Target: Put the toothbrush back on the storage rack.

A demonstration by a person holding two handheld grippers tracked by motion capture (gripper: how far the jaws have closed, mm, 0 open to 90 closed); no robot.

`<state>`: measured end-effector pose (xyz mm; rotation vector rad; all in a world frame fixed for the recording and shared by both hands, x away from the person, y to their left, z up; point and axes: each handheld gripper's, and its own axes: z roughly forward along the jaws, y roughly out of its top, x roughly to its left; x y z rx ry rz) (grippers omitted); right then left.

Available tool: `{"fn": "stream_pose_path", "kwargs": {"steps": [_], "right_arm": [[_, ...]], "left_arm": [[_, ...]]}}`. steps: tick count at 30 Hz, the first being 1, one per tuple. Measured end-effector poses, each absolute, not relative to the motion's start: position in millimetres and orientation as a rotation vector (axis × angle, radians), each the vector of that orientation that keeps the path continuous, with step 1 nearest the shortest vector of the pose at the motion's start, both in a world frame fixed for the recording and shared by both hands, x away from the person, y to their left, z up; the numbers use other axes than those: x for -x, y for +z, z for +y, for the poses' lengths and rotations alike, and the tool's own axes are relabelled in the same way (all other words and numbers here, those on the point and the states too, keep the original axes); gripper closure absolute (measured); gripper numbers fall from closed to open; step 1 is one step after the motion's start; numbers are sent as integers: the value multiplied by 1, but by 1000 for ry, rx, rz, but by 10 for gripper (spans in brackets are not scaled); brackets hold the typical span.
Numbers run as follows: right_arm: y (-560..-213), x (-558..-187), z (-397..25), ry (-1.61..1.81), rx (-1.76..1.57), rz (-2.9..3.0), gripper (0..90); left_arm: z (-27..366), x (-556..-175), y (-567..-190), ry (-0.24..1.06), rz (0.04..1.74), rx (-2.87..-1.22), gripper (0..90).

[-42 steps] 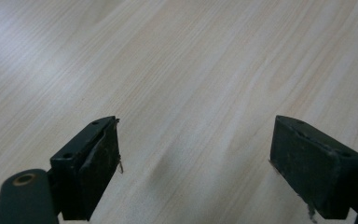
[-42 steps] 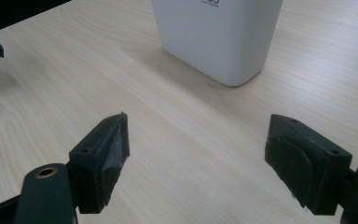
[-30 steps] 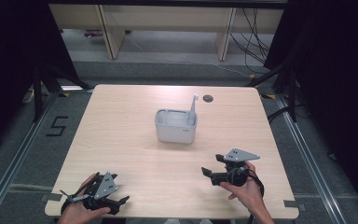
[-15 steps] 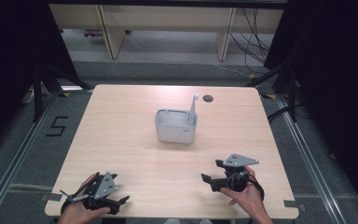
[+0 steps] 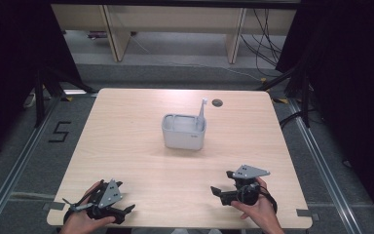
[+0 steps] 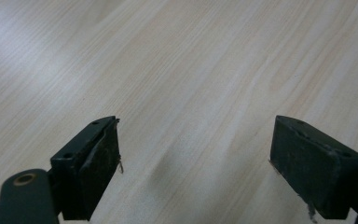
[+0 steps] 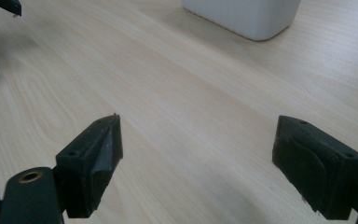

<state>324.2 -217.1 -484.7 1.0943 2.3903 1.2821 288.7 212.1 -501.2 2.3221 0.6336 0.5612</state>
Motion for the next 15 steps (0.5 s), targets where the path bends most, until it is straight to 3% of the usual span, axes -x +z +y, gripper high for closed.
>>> {"fn": "stream_pose_path", "kwargs": {"steps": [15], "right_arm": [[-490,-314,-219,1218,-1066,2448,163]], "left_arm": [[212,-289,-501,558,635,-2322,153]]}}
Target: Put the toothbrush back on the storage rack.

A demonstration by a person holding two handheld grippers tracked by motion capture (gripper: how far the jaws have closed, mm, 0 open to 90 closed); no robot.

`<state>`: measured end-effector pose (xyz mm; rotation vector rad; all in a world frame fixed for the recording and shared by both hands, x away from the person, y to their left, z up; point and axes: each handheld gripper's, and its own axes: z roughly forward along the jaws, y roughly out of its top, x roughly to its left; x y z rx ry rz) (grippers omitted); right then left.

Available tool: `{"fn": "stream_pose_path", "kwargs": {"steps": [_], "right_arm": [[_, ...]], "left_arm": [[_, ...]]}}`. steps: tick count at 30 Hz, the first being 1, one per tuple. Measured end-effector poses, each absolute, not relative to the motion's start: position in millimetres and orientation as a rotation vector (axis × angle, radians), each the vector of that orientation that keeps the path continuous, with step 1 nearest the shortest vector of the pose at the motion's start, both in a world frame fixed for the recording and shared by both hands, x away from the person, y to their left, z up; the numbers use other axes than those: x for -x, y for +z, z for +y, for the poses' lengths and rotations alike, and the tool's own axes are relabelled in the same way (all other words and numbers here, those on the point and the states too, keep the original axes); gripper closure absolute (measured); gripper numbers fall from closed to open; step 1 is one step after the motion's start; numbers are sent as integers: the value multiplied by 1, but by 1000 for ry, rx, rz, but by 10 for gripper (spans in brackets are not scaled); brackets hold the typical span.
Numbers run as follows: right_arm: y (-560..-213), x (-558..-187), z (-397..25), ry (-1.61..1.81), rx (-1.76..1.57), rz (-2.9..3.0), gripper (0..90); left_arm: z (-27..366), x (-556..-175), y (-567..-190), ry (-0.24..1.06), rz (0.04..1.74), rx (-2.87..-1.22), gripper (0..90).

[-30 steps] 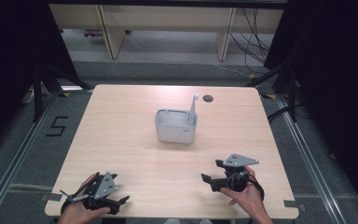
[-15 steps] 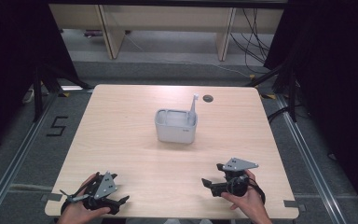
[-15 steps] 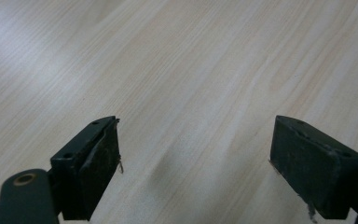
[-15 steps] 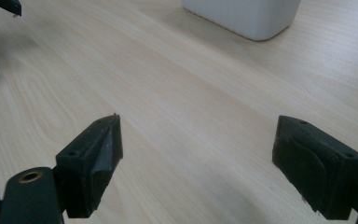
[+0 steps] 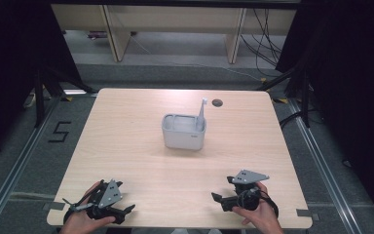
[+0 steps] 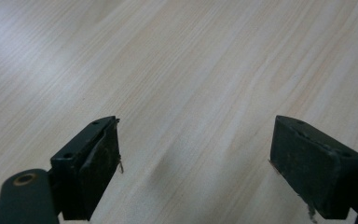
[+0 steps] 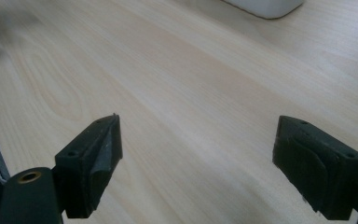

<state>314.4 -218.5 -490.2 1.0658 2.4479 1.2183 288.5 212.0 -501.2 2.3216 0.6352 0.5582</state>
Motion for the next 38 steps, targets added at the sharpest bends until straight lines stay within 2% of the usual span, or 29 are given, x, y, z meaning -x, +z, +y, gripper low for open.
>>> {"fn": "stream_pose_path", "kwargs": {"steps": [14,38], "right_arm": [[-492,-303,-219,1179,-1115,2459,163],[-494,-305,-218,1144,-1050,2491,164]], "left_arm": [[212,-289,-501,562,635,-2318,153],[212,-288,-501,563,636,-2313,153]]}}
